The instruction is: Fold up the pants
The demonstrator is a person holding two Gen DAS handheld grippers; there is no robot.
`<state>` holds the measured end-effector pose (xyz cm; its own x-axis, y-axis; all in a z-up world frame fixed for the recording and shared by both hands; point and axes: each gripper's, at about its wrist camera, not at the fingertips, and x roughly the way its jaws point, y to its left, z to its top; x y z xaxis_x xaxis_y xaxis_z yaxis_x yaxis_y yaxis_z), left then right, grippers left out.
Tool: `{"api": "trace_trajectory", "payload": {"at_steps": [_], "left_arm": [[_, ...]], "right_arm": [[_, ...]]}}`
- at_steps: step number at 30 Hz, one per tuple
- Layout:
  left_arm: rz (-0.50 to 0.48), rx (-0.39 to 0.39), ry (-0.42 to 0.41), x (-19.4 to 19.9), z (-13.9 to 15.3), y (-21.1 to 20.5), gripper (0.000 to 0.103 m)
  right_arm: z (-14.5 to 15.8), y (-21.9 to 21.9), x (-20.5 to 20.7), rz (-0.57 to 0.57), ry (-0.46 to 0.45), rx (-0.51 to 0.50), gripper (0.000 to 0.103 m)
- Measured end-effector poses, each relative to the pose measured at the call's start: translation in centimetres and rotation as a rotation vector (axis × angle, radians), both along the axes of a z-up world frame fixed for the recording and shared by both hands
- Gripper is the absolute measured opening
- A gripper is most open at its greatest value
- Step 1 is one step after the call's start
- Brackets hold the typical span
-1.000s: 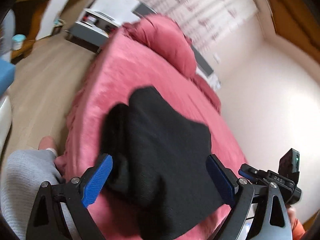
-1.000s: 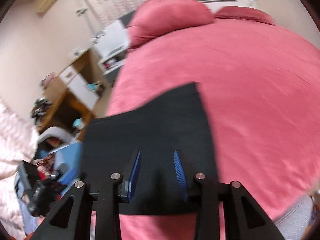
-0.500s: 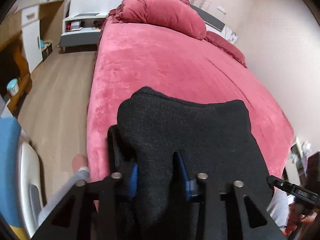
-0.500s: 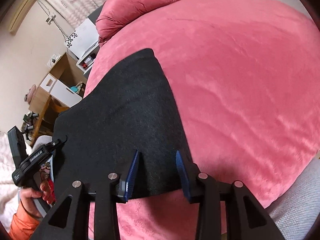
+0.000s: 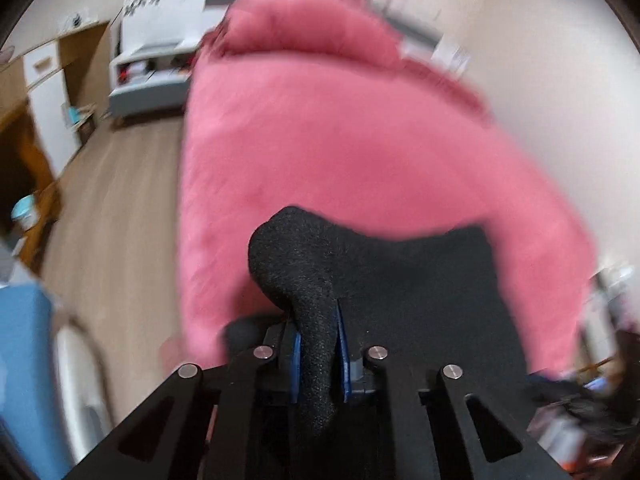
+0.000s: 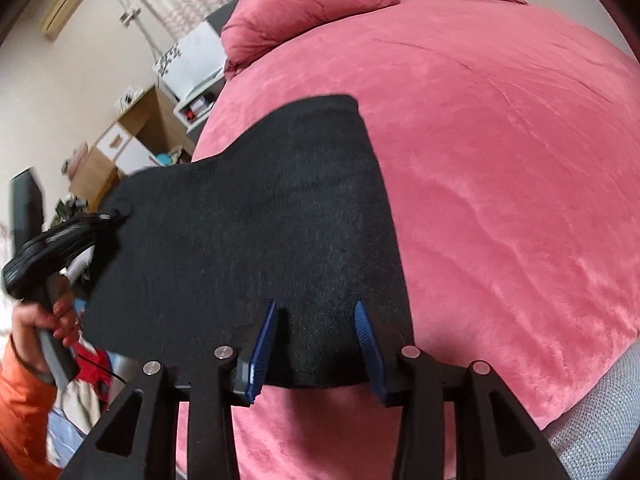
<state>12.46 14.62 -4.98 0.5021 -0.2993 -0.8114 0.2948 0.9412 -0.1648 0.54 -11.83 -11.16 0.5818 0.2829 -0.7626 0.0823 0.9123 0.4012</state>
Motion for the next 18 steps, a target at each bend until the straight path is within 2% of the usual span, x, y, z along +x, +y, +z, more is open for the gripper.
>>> {"api": "trace_trajectory", "payload": {"at_steps": [1,2,3,4,5,6,8,10,11,13,15,16,18], "left_arm": [[0.006,0.052,0.005,-0.2,-1.9,0.2,0.026],[0.005,0.042,-0.053,-0.9,-2.1,0.6,0.032],[0.007,0.045,-0.104,-1.6,-1.6,0.8,0.038],[0.020,0.072,-0.136,-2.2,-1.2,0.9,0.054],[0.044,0.106,-0.163,-2.8,-0.6,1.1,0.059],[0.067,0.109,-0.178,-3.2,-0.1,1.6,0.059],[0.115,0.038,-0.204,-4.5,1.4,2.8,0.057],[0.121,-0.084,-0.245,-6.4,3.0,3.4,0.058],[0.097,-0.125,-0.258,-7.2,3.6,3.1,0.062],[0.022,-0.149,-0.269,-8.5,3.9,1.5,0.071],[-0.082,-0.110,-0.252,-9.3,2.8,-0.8,0.072],[-0.117,-0.061,-0.242,-9.6,1.9,-1.8,0.072],[-0.112,0.088,-0.213,-9.5,-0.6,-2.9,0.071]], "right_arm": [[-0.3,0.3,0.0,0.017,-0.001,-0.012,0.042],[-0.4,0.5,-0.1,0.032,-0.002,-0.018,0.042],[-0.2,0.7,-0.2,0.035,-0.004,-0.028,0.042],[0.2,0.6,-0.3,0.036,-0.005,-0.043,0.042],[0.4,0.5,-0.4,0.036,-0.008,-0.049,0.042],[0.8,0.2,-0.7,0.029,-0.016,-0.044,0.042],[1.5,-0.8,-1.4,0.000,-0.054,0.002,0.042],[1.9,-1.5,-1.9,-0.026,-0.081,0.018,0.042],[2.1,-1.6,-2.0,-0.035,-0.088,0.017,0.042],[2.4,-1.4,-1.8,-0.027,-0.099,0.019,0.042],[2.4,-0.2,-1.2,0.003,-0.096,0.006,0.042],[2.3,0.3,-1.0,0.018,-0.099,0.001,0.042],[2.0,1.7,-0.5,0.066,-0.098,-0.004,0.042]]}}
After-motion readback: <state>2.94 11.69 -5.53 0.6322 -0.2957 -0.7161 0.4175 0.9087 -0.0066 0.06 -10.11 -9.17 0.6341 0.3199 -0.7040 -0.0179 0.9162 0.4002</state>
